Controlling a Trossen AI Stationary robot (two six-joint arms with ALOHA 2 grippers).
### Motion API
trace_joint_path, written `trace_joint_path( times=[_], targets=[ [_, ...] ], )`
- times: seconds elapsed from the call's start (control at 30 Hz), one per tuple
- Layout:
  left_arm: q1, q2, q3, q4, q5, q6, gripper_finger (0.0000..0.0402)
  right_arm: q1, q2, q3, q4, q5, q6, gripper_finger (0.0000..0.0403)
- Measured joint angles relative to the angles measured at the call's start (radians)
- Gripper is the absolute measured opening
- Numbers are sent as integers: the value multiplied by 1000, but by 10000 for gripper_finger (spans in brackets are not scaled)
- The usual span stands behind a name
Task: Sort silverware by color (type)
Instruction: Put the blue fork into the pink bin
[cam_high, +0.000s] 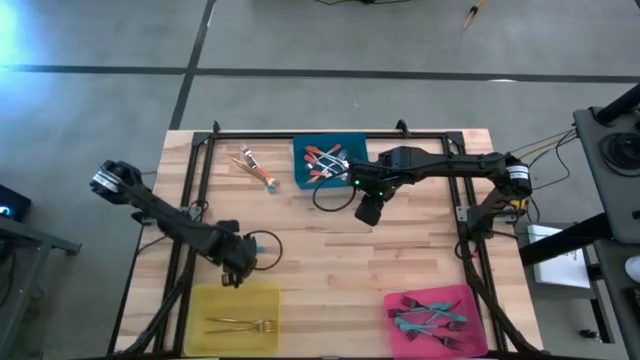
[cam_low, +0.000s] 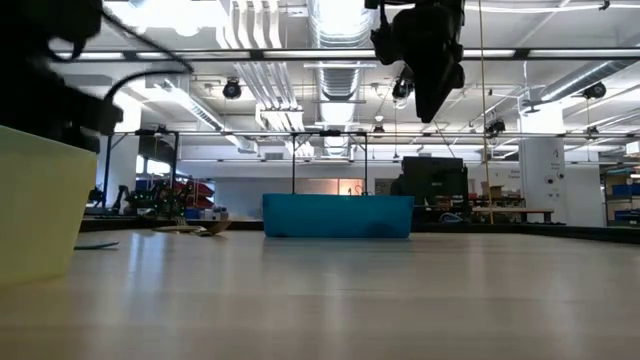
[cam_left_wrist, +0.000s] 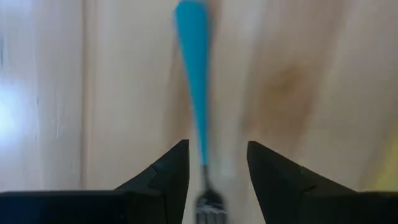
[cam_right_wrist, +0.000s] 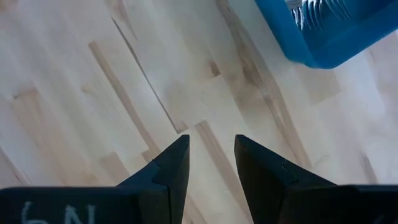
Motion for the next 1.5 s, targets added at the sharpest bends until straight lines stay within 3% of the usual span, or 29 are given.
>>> trace_joint_path(
  times=[0.27, 0.5, 0.67, 0.9, 1.2, 1.33, 1.5],
  targets=[
    [52, -21, -137, 108, 11, 13, 144, 0, 0, 0, 12, 0, 32, 121],
    [60, -23, -167, 145, 15, 4, 136, 0, 0, 0, 24, 0, 39, 121],
    [60, -23, -169, 159, 21, 1, 99, 0, 0, 0, 44, 0, 38, 121],
    [69, -25, -167, 185, 62, -57, 7, 0, 0, 0, 51, 0, 31, 121],
    [103, -89, -91, 128, 46, -146, 1, 0, 0, 0, 61, 1, 31, 121],
    [131, -118, -3, 114, -52, -170, 0, 0, 0, 0, 100, 1, 31, 121],
    [176, -141, 134, 114, -295, -193, 0, 2, 0, 0, 285, 1, 43, 121]
  ],
)
